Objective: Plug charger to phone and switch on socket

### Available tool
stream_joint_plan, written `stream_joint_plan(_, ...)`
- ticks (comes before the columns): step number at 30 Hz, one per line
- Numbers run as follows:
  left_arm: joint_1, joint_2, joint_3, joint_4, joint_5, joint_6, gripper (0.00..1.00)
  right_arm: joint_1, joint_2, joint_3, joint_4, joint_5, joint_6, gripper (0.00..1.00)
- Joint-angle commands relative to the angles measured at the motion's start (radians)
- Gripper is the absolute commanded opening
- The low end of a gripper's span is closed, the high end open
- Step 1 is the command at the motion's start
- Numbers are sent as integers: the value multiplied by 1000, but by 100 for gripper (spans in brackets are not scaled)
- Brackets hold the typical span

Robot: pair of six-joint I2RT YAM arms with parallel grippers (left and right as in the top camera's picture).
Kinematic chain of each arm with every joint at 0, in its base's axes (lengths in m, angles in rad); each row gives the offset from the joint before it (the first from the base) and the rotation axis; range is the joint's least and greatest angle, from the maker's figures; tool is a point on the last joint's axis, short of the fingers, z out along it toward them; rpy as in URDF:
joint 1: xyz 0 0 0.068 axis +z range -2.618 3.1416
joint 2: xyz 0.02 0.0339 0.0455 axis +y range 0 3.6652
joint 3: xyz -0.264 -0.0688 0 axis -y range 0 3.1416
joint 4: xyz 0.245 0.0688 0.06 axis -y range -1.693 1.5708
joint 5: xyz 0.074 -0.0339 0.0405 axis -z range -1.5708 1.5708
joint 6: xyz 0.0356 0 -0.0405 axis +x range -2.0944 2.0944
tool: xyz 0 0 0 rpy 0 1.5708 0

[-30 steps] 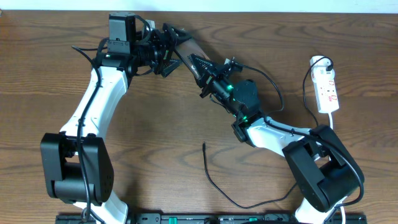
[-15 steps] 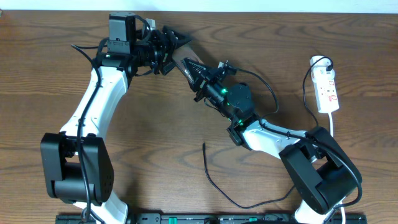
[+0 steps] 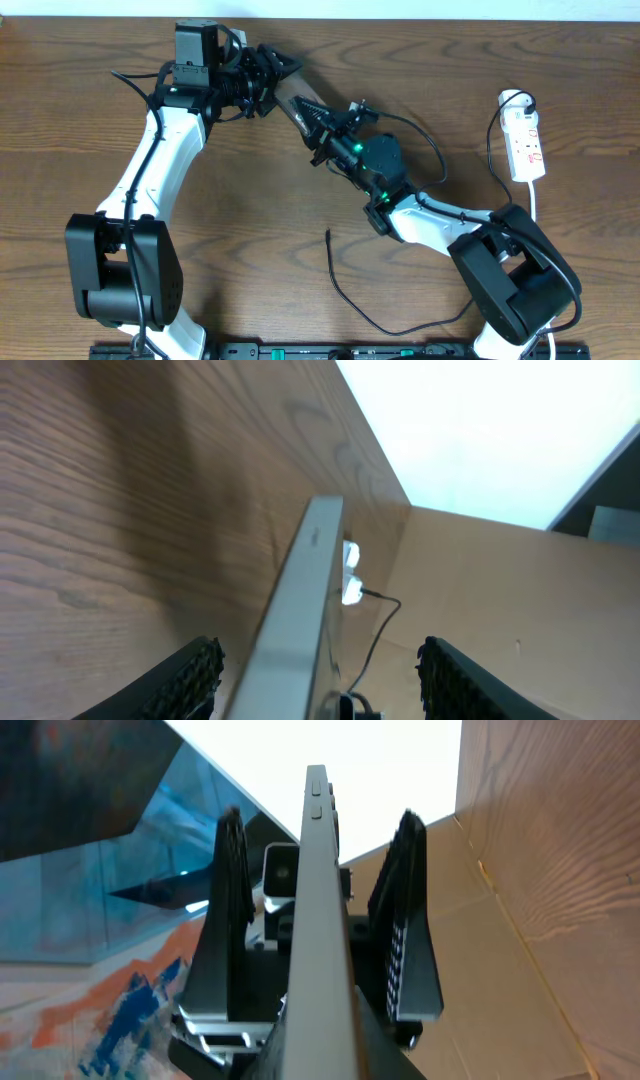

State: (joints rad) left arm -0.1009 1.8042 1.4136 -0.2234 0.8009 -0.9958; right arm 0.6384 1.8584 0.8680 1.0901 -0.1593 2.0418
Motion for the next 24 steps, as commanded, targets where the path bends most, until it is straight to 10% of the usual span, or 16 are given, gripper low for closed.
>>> stream_joint_plan(1, 4, -26, 13, 1, -40, 16, 64, 11, -5, 11, 16, 14, 7, 1)
stream_joint_plan(15, 5, -26, 13, 1, -77, 16, 62, 11, -5, 11, 17, 2, 7, 2)
stream_joint_plan(24, 5, -26, 13, 1, -77, 16, 9, 11, -5, 11, 18, -7, 7, 1)
